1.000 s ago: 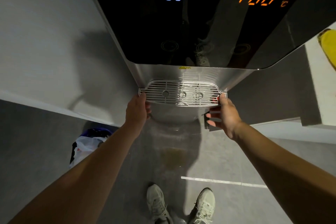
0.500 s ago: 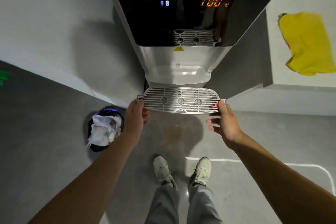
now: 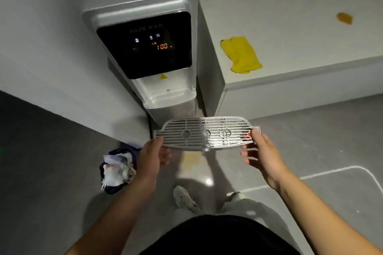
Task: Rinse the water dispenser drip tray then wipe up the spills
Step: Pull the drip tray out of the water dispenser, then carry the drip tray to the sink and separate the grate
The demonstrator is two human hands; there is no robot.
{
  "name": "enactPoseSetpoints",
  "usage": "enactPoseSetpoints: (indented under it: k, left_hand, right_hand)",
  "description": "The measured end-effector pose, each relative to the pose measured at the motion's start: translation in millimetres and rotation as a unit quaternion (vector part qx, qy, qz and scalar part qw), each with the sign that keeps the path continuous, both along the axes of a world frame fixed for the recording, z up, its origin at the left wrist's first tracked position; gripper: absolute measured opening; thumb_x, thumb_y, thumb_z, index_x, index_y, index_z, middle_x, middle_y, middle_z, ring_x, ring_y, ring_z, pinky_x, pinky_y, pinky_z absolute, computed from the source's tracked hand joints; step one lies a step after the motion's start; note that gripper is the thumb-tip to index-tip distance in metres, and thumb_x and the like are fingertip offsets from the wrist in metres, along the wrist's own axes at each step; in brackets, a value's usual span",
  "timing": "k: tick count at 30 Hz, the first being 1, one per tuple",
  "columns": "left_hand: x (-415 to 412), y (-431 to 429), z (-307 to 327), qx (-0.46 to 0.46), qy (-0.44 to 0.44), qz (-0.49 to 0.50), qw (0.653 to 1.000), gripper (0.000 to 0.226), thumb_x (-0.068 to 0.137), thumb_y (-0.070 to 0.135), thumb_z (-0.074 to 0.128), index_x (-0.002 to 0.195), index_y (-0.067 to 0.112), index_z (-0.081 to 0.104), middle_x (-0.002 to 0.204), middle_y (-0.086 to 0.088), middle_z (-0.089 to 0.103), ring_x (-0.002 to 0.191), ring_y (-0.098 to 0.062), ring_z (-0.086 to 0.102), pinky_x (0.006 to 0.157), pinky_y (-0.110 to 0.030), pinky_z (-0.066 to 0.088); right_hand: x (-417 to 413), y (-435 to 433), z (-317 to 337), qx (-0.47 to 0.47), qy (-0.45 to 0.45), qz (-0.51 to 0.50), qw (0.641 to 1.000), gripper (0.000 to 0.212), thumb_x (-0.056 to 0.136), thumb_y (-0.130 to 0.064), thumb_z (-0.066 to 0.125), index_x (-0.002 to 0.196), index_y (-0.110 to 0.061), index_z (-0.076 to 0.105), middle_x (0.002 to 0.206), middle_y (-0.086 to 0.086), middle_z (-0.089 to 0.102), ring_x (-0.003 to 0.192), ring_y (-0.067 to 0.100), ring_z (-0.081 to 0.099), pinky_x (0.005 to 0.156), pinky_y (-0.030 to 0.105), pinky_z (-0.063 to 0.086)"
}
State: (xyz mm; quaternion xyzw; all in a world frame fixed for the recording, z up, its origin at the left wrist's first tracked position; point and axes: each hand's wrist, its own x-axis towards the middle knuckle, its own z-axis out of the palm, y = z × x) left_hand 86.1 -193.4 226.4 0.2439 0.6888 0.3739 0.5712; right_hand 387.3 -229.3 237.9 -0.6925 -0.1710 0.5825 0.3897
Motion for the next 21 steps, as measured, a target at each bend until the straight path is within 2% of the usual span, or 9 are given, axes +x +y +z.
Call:
enactPoseSetpoints:
  k: [3,11,17,21]
  left_hand:
    - [36,-15,16,0.008,0.002,-0.012,1.000,0.020,0.105,0.028,0.057,0.101,0.012,0.069,0.079,-0.009,0.072,0.067,-0.019,0.065,0.059,-0.032,0.050]
    - [171,-47,41,0.024,0.002,-0.037,0.999,0.022,0.104,0.030,0.058,0.097,0.013,0.070,0.077,-0.006,0.074,0.070,-0.021,0.067,0.065,-0.035,0.050]
    - [295,-43,54,0.020,-0.050,-0.084,0.995,0.016,0.104,0.023,0.055,0.092,0.014,0.061,0.074,-0.008,0.063,0.064,-0.019,0.056,0.059,-0.030,0.040]
    - [375,-33,56,0.029,-0.032,-0.131,0.990,0.016,0.103,0.025,0.060,0.089,0.015,0.061,0.073,-0.006,0.060,0.064,-0.019,0.057,0.061,-0.031,0.043]
  right_hand:
    - [38,-28,15,0.011,-0.006,-0.016,1.000,0.038,0.101,-0.056,0.052,0.106,-0.020,0.063,0.090,0.007,0.069,0.068,0.018,0.063,0.063,0.032,0.052]
    - [158,-86,45,0.023,-0.020,-0.081,0.996,0.037,0.101,-0.052,0.054,0.105,-0.016,0.061,0.080,0.006,0.064,0.062,0.018,0.061,0.061,0.031,0.052]
    - [261,-119,60,0.019,-0.062,-0.099,0.993,0.050,0.100,-0.055,0.051,0.112,-0.009,0.063,0.092,0.011,0.069,0.074,0.021,0.066,0.070,0.039,0.053]
    - [332,-135,63,-0.001,-0.073,-0.145,0.987,0.047,0.104,-0.053,0.047,0.113,-0.010,0.063,0.102,0.018,0.072,0.081,0.026,0.069,0.072,0.039,0.057]
